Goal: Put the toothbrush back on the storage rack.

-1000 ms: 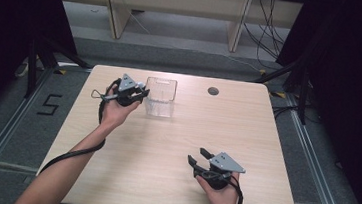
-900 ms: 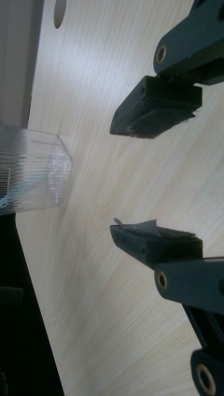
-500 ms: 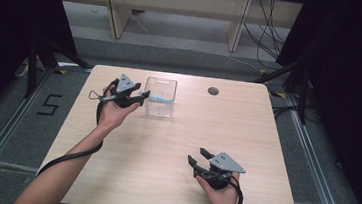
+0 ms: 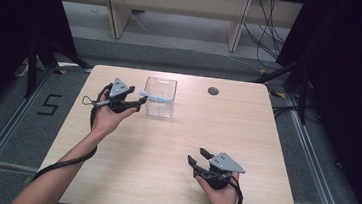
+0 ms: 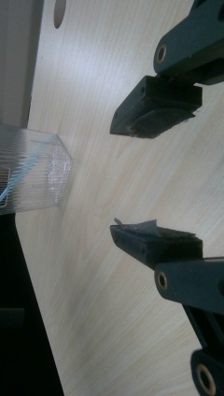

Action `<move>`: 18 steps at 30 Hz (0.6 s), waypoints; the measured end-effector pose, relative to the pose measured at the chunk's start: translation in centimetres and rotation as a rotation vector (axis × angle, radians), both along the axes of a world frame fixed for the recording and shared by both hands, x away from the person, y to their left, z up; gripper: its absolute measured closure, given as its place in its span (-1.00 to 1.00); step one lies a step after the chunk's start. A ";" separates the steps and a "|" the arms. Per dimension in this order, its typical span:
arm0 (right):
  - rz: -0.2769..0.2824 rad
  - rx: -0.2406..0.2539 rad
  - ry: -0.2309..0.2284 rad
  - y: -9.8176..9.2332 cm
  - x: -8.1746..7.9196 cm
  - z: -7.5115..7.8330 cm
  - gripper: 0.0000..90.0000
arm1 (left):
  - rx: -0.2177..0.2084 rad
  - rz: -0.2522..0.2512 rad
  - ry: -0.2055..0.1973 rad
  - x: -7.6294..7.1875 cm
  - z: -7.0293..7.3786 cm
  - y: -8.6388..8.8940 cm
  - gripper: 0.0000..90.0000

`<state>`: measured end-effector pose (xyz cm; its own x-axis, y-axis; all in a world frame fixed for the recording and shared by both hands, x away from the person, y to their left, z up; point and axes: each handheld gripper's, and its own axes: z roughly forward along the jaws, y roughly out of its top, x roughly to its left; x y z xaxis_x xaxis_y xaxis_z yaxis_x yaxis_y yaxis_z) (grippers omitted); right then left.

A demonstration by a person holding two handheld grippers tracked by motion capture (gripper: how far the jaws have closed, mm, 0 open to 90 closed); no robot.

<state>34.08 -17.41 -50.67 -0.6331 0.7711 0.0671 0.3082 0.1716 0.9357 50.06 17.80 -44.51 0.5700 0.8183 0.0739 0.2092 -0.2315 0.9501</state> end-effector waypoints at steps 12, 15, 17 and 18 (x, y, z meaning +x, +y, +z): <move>0.000 -0.006 0.007 -0.1 -0.1 0.1 0.01 | 0.004 0.004 0.008 -2.1 -0.2 0.8 -0.30; 0.000 -0.003 0.012 0.0 -0.1 0.0 0.01 | 0.014 0.002 0.010 -2.8 -0.5 1.1 -0.31; -0.001 -0.002 0.014 0.0 -0.1 0.0 0.01 | 0.013 0.000 0.018 -3.2 -0.7 1.3 -0.31; -0.001 -0.002 0.013 0.0 -0.1 0.0 0.01 | 0.012 0.000 0.018 -3.4 -0.8 1.4 -0.31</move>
<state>33.98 -17.41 -50.63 -0.6314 0.7720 0.0737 0.3201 0.1729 0.9315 46.67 19.18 -45.30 0.5710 0.8177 0.0732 0.2261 -0.2423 0.9435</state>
